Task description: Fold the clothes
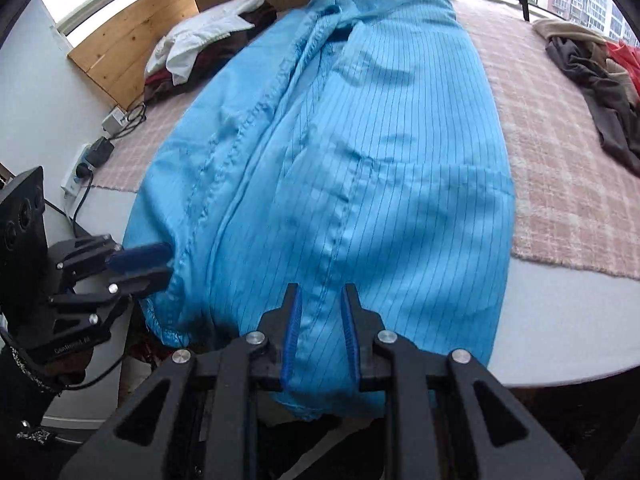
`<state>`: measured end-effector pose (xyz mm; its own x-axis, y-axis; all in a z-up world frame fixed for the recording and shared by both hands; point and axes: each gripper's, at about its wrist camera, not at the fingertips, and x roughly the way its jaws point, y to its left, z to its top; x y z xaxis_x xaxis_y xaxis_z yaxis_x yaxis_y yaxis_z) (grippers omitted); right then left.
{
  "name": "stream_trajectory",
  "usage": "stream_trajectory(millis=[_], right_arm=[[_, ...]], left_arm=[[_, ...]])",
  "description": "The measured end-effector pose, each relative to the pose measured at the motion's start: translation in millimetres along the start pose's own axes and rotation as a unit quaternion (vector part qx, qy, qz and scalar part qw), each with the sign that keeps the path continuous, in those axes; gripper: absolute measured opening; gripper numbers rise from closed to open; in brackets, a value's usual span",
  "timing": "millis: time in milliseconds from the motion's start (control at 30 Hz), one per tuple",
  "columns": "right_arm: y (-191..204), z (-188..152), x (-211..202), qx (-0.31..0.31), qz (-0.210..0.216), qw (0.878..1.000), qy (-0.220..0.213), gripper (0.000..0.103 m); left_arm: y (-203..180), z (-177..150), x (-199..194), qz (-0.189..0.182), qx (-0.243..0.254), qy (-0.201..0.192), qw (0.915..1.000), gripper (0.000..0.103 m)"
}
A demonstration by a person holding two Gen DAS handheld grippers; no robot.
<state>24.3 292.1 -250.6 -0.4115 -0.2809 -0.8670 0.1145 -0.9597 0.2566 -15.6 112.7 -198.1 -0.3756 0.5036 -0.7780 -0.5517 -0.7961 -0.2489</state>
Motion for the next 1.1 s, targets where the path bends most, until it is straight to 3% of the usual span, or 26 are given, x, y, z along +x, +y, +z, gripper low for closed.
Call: stream_trajectory(millis=[133, 233, 367, 467, 567, 633, 667, 700, 733, 833, 900, 1100], right_arm=[[5, 3, -6, -0.006, -0.005, 1.000, 0.010, 0.020], [26, 23, -17, -0.033, 0.019, 0.999, -0.013, 0.020], [46, 83, 1, -0.064, 0.022, 0.997, -0.031, 0.021], [44, 136, 42, -0.045, 0.024, 0.999, -0.004, 0.032], [38, 169, 80, -0.031, 0.004, 0.999, 0.034, 0.034], [35, 177, 95, -0.023, 0.004, 0.998, 0.057, 0.032], [36, 178, 92, -0.026, 0.007, 0.998, 0.054, 0.026], [37, 179, 90, -0.029, 0.011, 0.998, 0.051, 0.005], [39, 179, 87, -0.034, 0.011, 0.998, 0.048, 0.005], [44, 179, 76, -0.076, -0.043, 0.996, 0.030, 0.005], [44, 176, 88, -0.087, -0.065, 0.993, 0.049, 0.005], [55, 160, 43, -0.088, -0.065, 0.994, -0.009, 0.015]], left_arm=[[-12, 0, 1, -0.014, 0.011, 0.009, 0.9998, 0.021], [-10, -5, -5, -0.022, 0.006, 0.010, 0.9997, 0.025], [-5, -9, -5, -0.022, -0.011, 0.009, 0.9997, 0.025], [-9, -9, -3, -0.015, -0.004, 0.004, 0.9999, 0.025], [-10, -10, -3, -0.022, -0.006, 0.003, 0.9997, 0.025], [-11, -10, -2, -0.030, -0.007, 0.005, 0.9995, 0.025], [-11, -10, -2, -0.037, -0.011, 0.006, 0.9992, 0.025], [-11, -9, 0, -0.048, -0.018, 0.008, 0.9986, 0.025], [-13, -9, 2, -0.061, -0.025, 0.009, 0.9978, 0.025], [-23, -3, 11, -0.061, -0.016, -0.001, 0.9980, 0.025], [-25, 1, 10, -0.066, -0.020, 0.009, 0.9976, 0.025], [8, -13, -59, -0.037, -0.059, -0.024, 0.9973, 0.030]])
